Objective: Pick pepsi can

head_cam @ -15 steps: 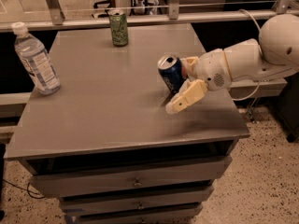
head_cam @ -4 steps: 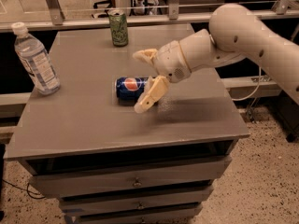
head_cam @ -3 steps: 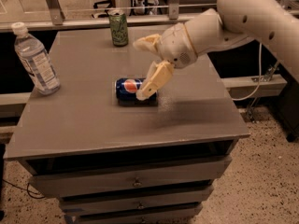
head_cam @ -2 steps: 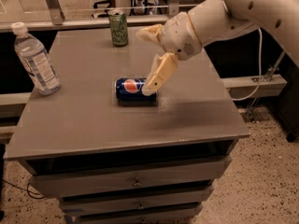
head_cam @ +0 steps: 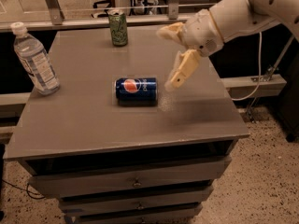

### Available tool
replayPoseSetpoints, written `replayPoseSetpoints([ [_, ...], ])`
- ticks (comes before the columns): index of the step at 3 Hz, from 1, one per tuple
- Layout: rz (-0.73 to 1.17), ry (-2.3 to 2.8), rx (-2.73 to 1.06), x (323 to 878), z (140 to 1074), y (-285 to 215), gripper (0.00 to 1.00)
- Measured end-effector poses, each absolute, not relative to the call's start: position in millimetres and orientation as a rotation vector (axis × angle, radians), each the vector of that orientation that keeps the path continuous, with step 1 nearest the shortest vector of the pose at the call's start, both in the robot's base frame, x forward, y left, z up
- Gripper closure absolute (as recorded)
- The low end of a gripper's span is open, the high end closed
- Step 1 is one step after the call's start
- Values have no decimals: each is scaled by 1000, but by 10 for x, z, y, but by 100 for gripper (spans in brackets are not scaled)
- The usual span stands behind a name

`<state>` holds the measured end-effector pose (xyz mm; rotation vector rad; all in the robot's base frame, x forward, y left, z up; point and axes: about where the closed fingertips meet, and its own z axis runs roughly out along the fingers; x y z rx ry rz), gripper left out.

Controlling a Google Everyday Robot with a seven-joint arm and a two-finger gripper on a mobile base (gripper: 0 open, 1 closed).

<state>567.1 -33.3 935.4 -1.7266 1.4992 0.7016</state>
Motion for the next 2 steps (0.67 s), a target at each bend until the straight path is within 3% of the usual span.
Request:
replayPoseSetpoints([
  [1, 669, 1563, -1629, 5908, 9401, -1043, 0],
  [2, 638, 1545, -1618, 5974, 9529, -1088, 0],
])
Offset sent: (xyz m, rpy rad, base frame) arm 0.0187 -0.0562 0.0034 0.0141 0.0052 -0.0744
